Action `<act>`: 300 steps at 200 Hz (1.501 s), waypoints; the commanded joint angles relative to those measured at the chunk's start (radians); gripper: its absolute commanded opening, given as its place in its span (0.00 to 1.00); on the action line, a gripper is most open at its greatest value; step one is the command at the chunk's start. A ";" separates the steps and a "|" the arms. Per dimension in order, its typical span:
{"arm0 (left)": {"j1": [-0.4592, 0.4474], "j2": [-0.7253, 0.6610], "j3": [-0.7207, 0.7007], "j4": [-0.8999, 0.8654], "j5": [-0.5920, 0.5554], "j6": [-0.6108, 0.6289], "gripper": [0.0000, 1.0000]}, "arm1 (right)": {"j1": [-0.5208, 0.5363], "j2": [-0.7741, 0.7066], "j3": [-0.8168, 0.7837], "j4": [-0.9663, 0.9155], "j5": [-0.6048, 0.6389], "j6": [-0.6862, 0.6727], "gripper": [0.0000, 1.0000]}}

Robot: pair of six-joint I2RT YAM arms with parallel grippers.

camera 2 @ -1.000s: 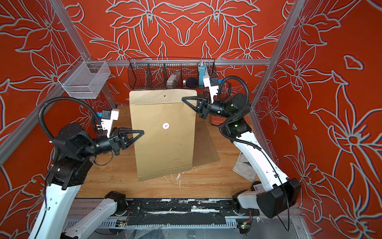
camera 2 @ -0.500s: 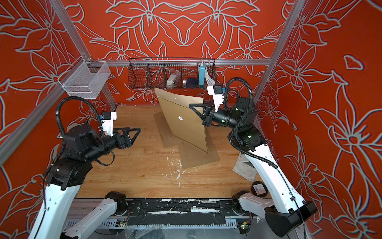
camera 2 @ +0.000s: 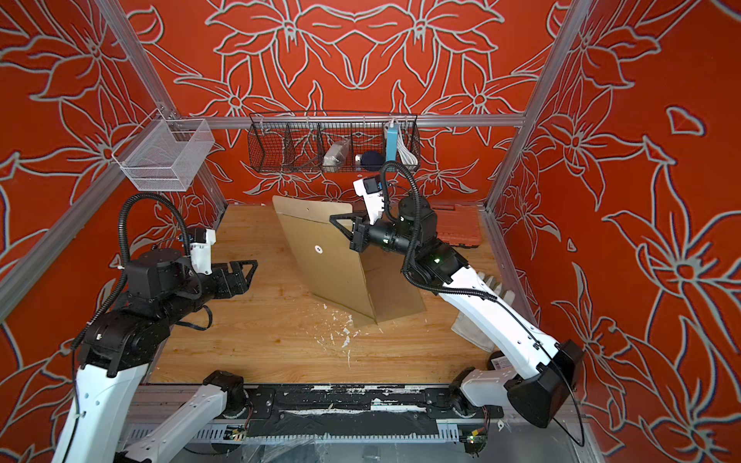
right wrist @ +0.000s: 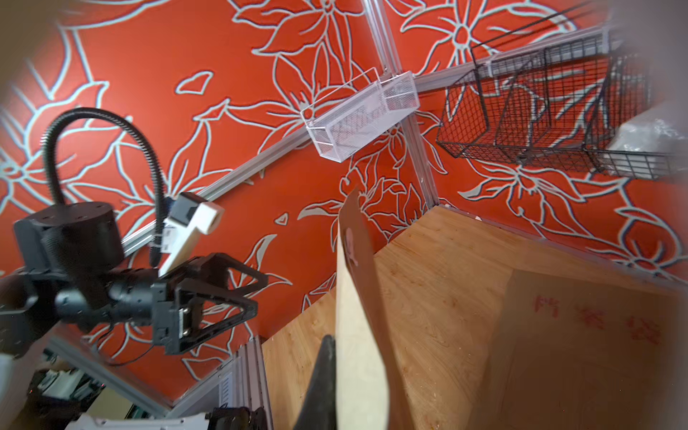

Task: Open the file bag
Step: Place the file bag at the center of the board.

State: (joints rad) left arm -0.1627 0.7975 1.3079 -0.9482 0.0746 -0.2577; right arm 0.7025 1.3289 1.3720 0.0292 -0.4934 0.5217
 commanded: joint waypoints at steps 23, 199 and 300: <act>0.005 0.107 0.003 -0.062 0.033 0.016 0.95 | -0.002 0.229 0.006 0.071 0.235 0.051 0.00; 0.005 0.282 -0.255 0.110 0.155 -0.206 0.99 | 0.084 0.952 0.427 0.116 0.115 0.221 0.00; 0.005 0.272 -0.283 0.078 0.160 -0.180 0.99 | 0.120 1.129 0.654 -0.073 0.115 0.174 0.33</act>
State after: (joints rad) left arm -0.1627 1.0817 1.0389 -0.8715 0.2253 -0.4435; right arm 0.8253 2.4397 1.9804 0.0353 -0.4194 0.7181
